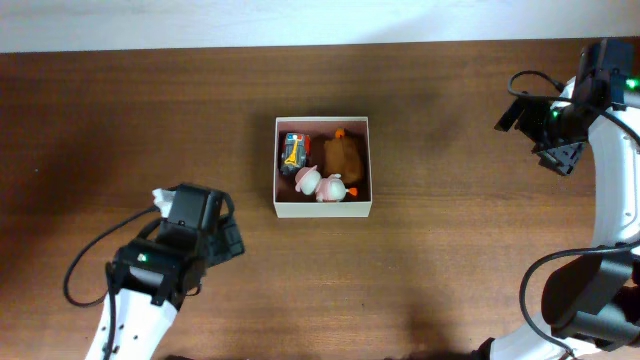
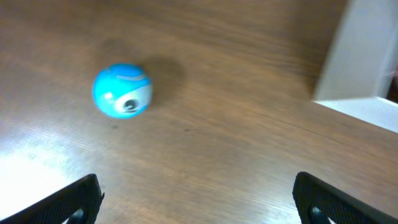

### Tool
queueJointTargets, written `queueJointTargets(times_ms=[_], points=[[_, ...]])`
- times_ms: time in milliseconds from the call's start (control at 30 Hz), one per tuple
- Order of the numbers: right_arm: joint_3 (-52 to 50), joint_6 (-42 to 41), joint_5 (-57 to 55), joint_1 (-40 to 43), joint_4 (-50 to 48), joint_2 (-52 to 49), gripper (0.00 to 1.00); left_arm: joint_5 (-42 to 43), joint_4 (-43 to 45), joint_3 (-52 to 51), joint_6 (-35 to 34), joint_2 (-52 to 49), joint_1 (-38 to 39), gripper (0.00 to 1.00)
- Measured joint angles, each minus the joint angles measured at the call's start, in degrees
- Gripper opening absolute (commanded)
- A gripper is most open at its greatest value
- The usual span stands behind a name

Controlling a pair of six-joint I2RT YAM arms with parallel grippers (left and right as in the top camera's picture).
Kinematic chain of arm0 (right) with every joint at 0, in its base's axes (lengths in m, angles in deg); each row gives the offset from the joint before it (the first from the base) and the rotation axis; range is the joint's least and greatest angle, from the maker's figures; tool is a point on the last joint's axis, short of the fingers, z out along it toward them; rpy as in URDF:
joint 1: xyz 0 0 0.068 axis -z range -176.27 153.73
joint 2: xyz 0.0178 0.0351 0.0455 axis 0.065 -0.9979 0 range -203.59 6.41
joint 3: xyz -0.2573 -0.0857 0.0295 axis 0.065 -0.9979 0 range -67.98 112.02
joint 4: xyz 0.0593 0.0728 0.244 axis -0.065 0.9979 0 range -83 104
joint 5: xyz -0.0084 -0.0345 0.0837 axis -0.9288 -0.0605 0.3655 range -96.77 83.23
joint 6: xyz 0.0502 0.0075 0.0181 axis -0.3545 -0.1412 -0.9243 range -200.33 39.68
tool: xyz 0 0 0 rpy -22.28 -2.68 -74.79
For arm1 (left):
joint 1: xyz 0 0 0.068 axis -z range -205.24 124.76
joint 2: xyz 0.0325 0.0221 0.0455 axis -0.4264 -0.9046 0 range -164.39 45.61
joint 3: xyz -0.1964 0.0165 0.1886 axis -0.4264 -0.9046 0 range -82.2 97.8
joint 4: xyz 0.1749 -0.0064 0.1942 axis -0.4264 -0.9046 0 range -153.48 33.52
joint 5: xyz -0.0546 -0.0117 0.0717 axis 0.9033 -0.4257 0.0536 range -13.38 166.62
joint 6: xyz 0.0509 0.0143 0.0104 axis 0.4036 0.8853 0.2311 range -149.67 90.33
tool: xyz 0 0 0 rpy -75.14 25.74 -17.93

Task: Pack container
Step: 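Open the left gripper to release the duck and withdraw, then move the left gripper to the blue ball and grasp it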

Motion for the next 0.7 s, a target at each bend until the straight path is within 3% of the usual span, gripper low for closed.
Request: queueJointTargets(times_ms=[267,700], points=[[0.00,0.04,0.00,0.00,-0.02,0.00,0.99,-1.46,3.37,0.00,-1.27,-4.90,-8.15,1.00],[0.00,0.04,0.00,0.00,0.00,0.00,0.99,1.05,7.21,0.00,3.50,-21.27,-14.78,1.00]])
